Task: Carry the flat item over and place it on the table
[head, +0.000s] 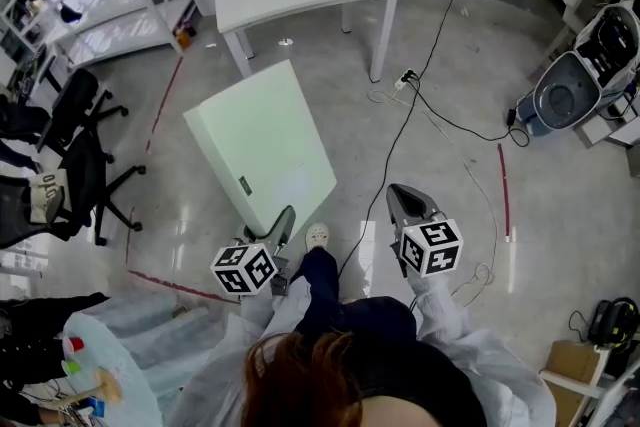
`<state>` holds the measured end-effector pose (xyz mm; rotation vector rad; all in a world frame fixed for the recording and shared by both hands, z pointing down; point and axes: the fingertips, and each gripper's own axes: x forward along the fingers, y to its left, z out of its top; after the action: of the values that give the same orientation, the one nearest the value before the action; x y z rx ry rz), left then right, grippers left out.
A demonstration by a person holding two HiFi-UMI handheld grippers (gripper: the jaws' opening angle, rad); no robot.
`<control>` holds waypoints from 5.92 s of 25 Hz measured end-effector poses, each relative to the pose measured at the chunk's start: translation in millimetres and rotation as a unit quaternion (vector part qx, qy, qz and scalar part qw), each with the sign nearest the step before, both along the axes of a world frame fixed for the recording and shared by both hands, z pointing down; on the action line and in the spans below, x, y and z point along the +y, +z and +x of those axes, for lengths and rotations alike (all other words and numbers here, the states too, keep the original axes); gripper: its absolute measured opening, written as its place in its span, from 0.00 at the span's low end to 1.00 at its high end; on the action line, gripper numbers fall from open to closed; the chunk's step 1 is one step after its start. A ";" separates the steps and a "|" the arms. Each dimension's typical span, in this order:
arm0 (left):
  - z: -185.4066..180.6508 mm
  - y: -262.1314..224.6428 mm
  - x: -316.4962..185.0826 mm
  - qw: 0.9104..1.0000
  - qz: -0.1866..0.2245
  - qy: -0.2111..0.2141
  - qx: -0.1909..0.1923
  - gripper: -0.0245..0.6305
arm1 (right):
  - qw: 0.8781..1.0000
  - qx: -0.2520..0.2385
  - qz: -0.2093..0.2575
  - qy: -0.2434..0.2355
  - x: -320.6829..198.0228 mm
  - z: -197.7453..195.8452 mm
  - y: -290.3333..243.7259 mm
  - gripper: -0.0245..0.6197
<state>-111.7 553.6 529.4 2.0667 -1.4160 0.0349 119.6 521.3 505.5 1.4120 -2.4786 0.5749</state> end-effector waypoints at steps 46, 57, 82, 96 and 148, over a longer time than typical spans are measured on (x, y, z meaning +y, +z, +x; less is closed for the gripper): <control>-63.2 -8.8 -396.8 1.000 0.003 0.012 0.018 0.45 | 1.000 -0.024 -0.001 -0.018 -409.1 -73.3 -9.5 0.06; -30.3 -13.3 -529.6 1.000 0.011 0.025 0.015 0.45 | 1.000 -0.017 -0.007 -0.007 -541.6 -37.2 -4.0 0.06; -9.7 -23.4 -654.5 0.997 0.043 0.043 0.044 0.45 | 1.000 -0.028 -0.008 0.001 -659.6 -33.9 13.0 0.06; 2.1 -50.8 -842.2 0.993 0.031 0.098 0.066 0.45 | 0.998 -0.030 -0.002 0.046 -823.0 -25.4 -17.5 0.06; 54.4 58.5 -1220.3 0.872 -0.262 0.156 0.383 0.46 | 0.981 -0.121 -0.139 0.057 -1149.3 -7.3 70.1 0.06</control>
<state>-57.3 -666.7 587.9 1.5478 -0.5006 -0.2220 112.2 -628.0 575.6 1.4516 -2.3786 1.1301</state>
